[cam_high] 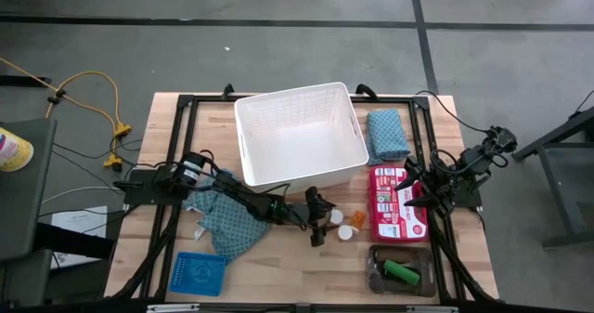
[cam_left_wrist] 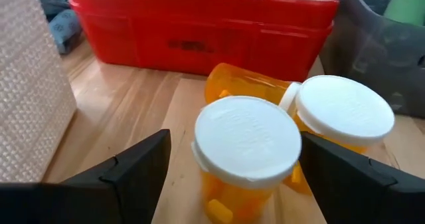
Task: Pick & place medical supplies in basket/bin
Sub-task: Put the left orange pill bottle into the blue bin
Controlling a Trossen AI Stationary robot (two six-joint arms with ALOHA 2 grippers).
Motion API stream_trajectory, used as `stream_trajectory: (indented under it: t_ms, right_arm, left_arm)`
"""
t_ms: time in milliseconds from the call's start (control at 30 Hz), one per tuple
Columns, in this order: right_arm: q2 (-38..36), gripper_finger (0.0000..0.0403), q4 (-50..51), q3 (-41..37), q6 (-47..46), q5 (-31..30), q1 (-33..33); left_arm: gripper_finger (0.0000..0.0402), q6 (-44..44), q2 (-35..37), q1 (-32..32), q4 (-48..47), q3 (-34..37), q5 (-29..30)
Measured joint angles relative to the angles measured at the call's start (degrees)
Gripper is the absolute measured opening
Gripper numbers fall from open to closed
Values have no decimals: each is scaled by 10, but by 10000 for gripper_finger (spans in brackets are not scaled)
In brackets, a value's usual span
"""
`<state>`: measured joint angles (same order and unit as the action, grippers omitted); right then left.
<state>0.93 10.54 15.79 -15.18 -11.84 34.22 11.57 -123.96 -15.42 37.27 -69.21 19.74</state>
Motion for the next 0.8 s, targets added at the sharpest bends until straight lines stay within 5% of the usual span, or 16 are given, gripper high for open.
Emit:
stream_trajectory:
  t_ms: [800]
  right_arm:
    - [0, 211, 0, 0, 0, 0, 0]
  left_arm:
    - [203, -13, 0, 0, 6, 0, -8]
